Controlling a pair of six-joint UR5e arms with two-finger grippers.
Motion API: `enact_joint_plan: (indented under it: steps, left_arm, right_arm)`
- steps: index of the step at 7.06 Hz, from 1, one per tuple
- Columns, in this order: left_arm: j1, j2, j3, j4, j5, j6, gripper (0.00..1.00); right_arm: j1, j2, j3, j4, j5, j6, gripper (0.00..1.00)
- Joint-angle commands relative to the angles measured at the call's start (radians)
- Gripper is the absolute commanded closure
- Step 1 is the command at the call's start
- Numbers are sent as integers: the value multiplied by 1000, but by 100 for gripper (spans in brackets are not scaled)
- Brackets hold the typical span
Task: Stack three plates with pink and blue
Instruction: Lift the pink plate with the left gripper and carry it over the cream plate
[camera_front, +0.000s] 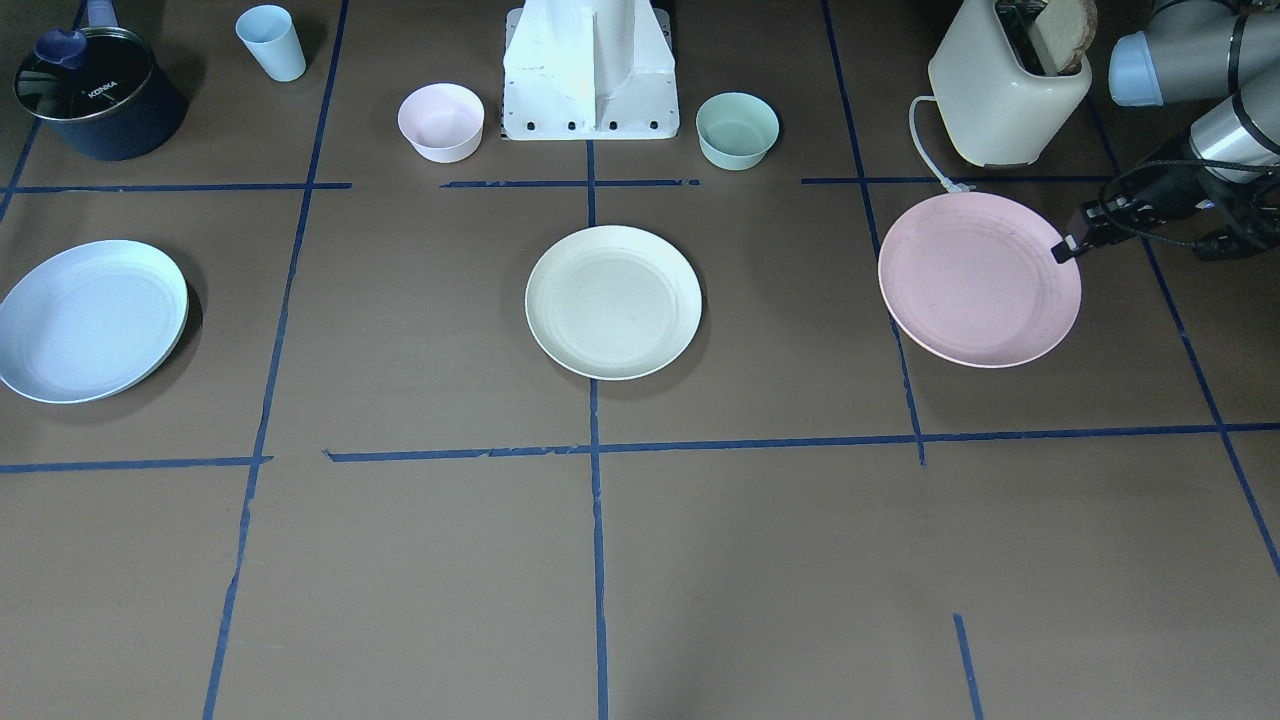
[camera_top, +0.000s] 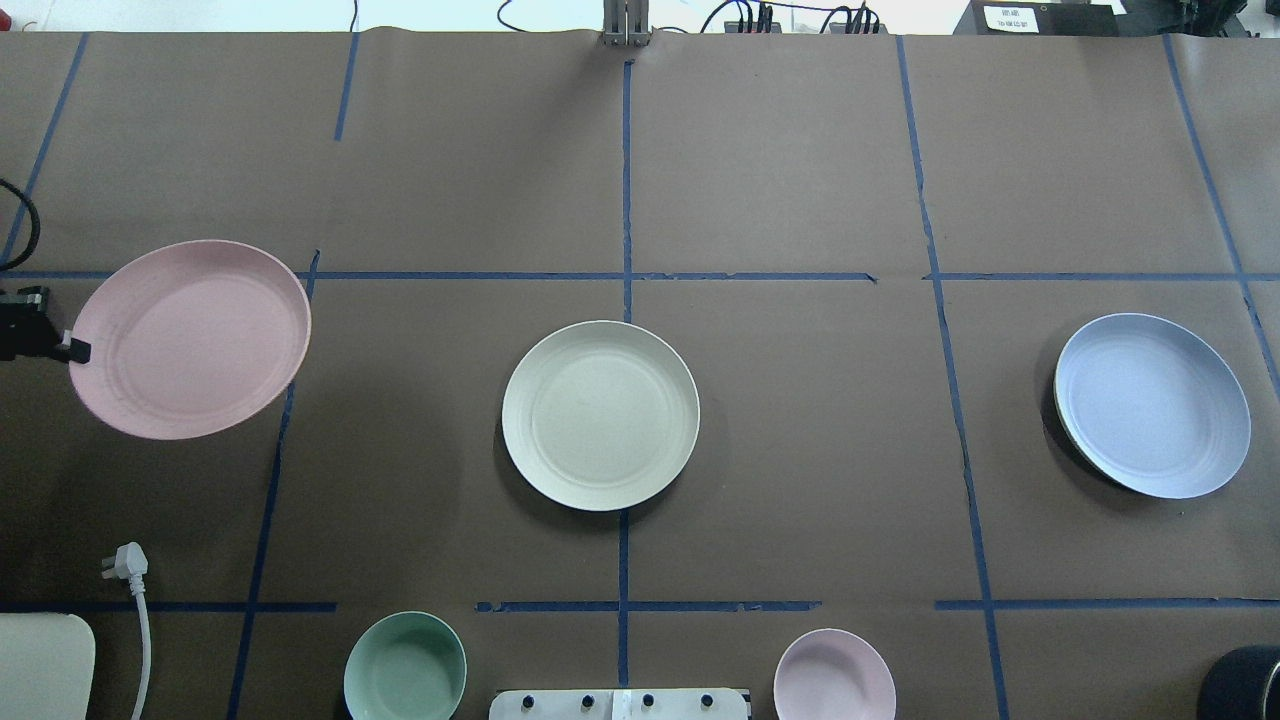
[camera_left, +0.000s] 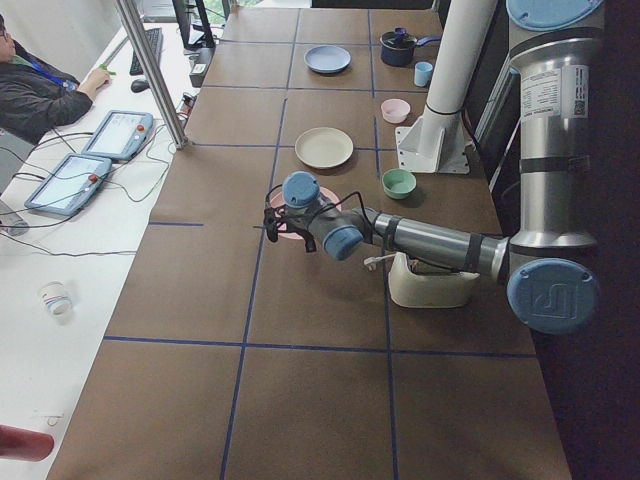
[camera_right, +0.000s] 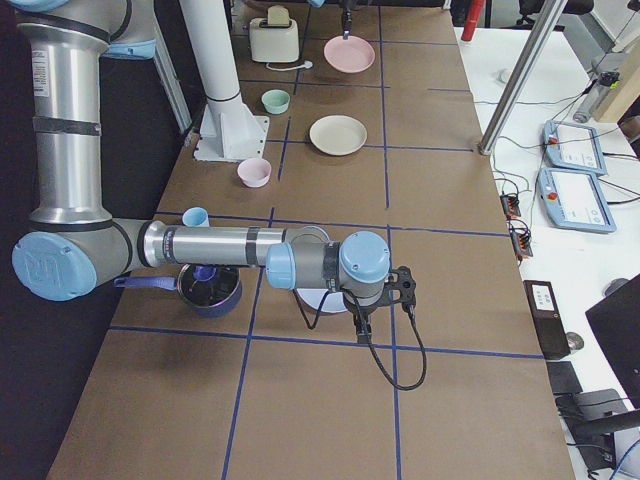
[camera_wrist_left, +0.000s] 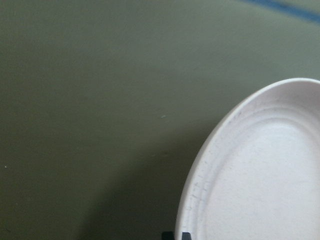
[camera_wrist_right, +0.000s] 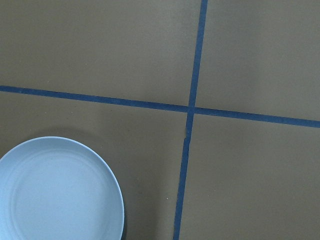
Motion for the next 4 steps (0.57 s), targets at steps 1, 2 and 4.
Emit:
enact_joint_plan:
  steps: [1,2,4]
  left_arm:
    - [123,-201,-24,72,53,-238,100]
    - [250,-267,-30,72,161,-378,100]
    - [387,-361,-33,72,268,-573,100]
  right_arm:
    - [0,-3,18,-3,3,0,0]
    - [0,-3,18,-4,4,0,0]
    - [0,-3,15,-1,35,0,0]
